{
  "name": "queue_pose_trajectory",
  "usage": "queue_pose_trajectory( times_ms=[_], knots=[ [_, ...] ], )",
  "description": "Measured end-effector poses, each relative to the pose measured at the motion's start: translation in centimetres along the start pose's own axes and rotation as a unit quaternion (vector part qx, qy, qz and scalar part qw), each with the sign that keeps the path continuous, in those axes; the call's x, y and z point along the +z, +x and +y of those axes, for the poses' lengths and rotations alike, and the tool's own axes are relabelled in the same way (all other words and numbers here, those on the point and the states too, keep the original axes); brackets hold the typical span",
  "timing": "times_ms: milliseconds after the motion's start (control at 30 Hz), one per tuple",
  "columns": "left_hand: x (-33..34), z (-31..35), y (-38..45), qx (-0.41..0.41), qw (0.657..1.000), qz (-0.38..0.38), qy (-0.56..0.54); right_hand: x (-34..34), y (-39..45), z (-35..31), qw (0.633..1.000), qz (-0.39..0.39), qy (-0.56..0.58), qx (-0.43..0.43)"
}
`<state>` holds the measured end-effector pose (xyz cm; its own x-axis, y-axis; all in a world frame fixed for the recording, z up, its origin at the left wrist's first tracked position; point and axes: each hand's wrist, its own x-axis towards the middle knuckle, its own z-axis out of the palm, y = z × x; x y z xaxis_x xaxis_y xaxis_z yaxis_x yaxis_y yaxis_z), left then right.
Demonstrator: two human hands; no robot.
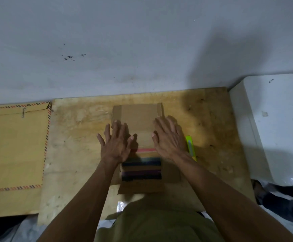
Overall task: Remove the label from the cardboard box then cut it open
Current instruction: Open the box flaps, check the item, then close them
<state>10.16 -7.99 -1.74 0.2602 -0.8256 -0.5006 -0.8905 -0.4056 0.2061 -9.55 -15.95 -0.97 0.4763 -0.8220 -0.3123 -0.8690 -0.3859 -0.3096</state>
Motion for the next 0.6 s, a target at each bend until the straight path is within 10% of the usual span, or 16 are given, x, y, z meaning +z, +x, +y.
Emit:
queue_pose_trajectory(
  times_ms=[433,600],
  knots=[
    [3.5,-1.7,0.6,-0.011,0.997,-0.048,-0.064,3.7,0.2,1.6,0.991,-0.126,-0.001,0.044],
    [2.6,-1.1,-0.8,0.004,0.997,0.039,-0.06,2.9,-0.9,1.5,0.998,-0.047,0.033,0.024]
  ],
)
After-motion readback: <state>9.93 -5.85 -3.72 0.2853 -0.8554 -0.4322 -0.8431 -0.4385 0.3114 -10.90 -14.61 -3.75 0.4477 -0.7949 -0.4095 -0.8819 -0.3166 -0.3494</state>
